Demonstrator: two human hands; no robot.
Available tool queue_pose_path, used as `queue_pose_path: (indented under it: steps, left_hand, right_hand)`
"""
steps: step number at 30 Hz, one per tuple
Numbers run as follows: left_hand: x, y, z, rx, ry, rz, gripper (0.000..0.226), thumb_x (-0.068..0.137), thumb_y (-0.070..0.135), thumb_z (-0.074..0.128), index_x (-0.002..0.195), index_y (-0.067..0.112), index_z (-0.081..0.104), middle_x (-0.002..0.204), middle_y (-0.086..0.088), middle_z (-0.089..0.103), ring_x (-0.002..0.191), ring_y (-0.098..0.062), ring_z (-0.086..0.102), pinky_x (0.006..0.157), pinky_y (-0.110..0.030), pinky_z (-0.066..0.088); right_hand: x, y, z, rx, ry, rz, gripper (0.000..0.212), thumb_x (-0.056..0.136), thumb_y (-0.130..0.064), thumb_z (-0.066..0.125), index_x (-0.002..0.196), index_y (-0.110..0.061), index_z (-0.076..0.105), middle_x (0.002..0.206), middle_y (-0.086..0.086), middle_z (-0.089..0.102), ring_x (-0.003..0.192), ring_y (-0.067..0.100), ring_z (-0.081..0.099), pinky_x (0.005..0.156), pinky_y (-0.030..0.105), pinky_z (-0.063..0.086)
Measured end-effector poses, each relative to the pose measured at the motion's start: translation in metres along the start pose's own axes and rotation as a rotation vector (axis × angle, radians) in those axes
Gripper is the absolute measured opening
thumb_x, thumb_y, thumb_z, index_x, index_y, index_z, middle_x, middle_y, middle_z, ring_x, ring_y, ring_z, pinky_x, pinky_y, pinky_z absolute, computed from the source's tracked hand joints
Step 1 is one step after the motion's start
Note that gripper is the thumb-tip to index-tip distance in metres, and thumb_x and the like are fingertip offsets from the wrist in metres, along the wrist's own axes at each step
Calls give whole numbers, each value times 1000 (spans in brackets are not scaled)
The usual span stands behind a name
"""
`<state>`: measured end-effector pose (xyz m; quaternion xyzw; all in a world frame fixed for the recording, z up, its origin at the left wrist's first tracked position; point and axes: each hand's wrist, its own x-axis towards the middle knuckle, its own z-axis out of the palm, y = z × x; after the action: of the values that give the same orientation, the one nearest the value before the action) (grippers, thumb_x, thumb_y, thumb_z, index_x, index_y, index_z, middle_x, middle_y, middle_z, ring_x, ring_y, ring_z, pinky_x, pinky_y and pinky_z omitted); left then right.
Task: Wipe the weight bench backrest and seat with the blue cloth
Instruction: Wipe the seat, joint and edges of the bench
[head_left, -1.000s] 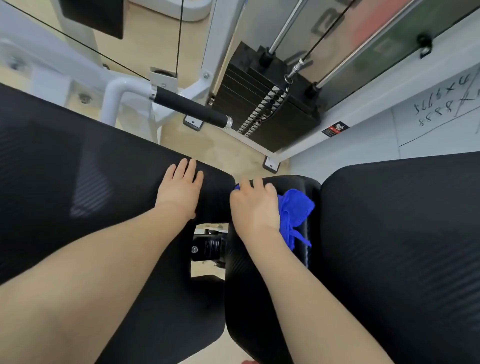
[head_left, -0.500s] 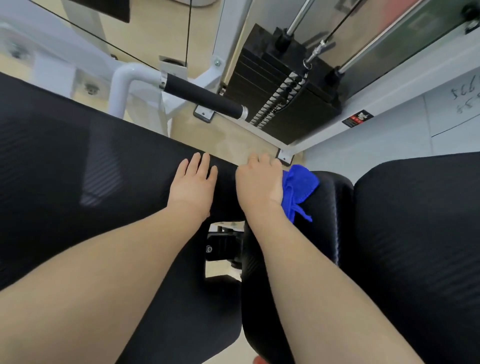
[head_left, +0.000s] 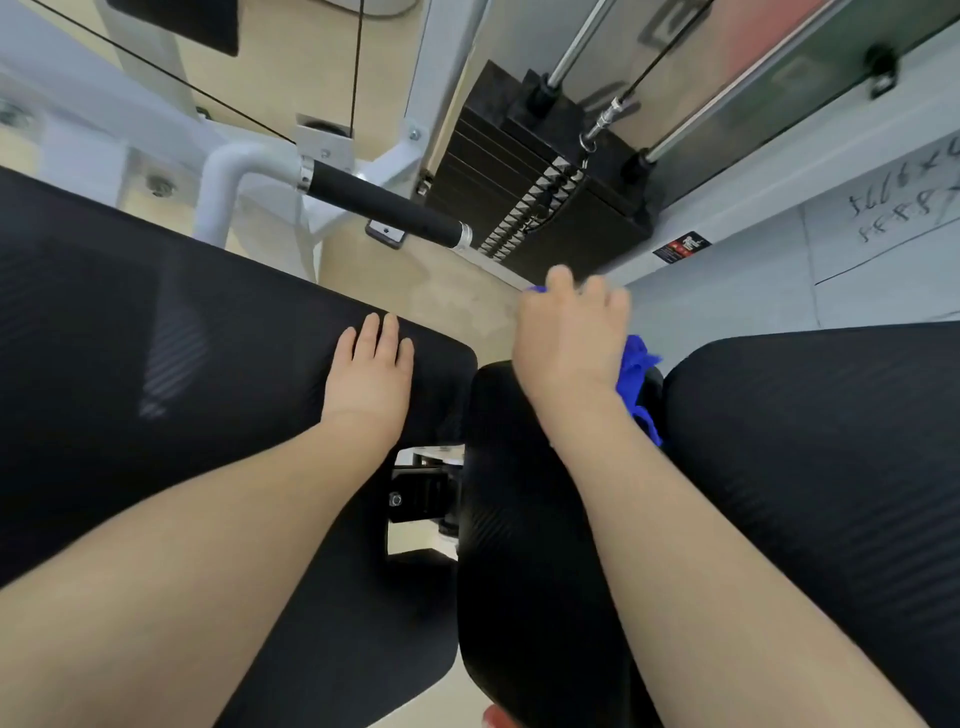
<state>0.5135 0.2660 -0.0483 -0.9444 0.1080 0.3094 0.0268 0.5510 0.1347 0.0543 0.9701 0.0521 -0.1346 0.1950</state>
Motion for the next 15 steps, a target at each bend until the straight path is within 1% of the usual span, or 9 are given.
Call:
queue_pose_path:
  steps: [2,5,6,7,8,10,12,14,15]
  left_hand:
    - [-1,0,0,15,-4,5,89,86,28,61,148,11,0,157,-17,-10,146,-33,-7,118,-44,2]
    - [-1,-1,1,30,0,7,90,85,29,62,148,12,0,157,-17,-10,146,-33,-7,119,-43,2]
    - [-2,-2,1,30,-3,7,91,85,29,62,148,12,-1,157,-16,-10,146,-32,-7,119,-43,2]
    - [-3,-2,0,31,-3,8,91,85,29,62,148,12,-1,157,-16,-11,146,-32,-7,119,-43,2]
    - [-3,-2,-1,34,-5,8,91,85,29,62,148,12,-1,157,-16,-11,146,-32,-7,119,-43,2]
    - [-2,0,-1,40,-10,5,92,85,29,62,148,12,-2,157,-16,-11,146,-33,-8,119,-43,3]
    - [-1,2,-1,40,-8,-2,91,85,28,62,148,11,-2,157,-16,-11,146,-33,-8,118,-43,3]
    - [-1,1,0,34,-13,-5,90,86,27,61,148,12,-3,157,-16,-12,146,-32,-9,119,-43,3]
    - [-2,2,-1,27,-14,5,90,86,26,60,148,12,-3,157,-16,-13,146,-32,-9,119,-43,2]
  right_hand:
    - [-10,-2,-2,58,-46,135,24,85,-16,49,107,-17,59,111,5,49,103,32,42,91,47,30]
    - [-47,-10,8,29,-12,48,25,77,-11,50,99,-15,62,103,8,56,95,32,47,92,51,34]
    - [-57,-8,7,18,10,15,24,71,-9,51,89,-15,65,94,8,59,89,30,51,86,48,39]
    - [-65,-2,4,5,34,-6,20,64,-8,56,78,-14,68,84,8,61,81,28,54,75,44,44]
    - [-71,4,1,-2,59,-36,15,56,-8,62,69,-13,67,76,8,61,73,27,54,63,39,44]
    - [-78,18,-4,-30,64,-77,15,49,-5,67,63,-10,65,70,10,60,64,28,52,54,33,40]
    - [-68,26,-14,-50,89,-38,13,56,-4,66,68,-8,64,75,11,59,64,27,51,55,31,37]
    - [-48,25,-16,7,44,51,11,76,-8,57,86,-8,63,95,12,55,80,28,50,65,34,34]
    - [-46,25,-17,21,30,90,12,81,-9,52,89,-9,62,99,12,53,84,28,49,68,34,33]
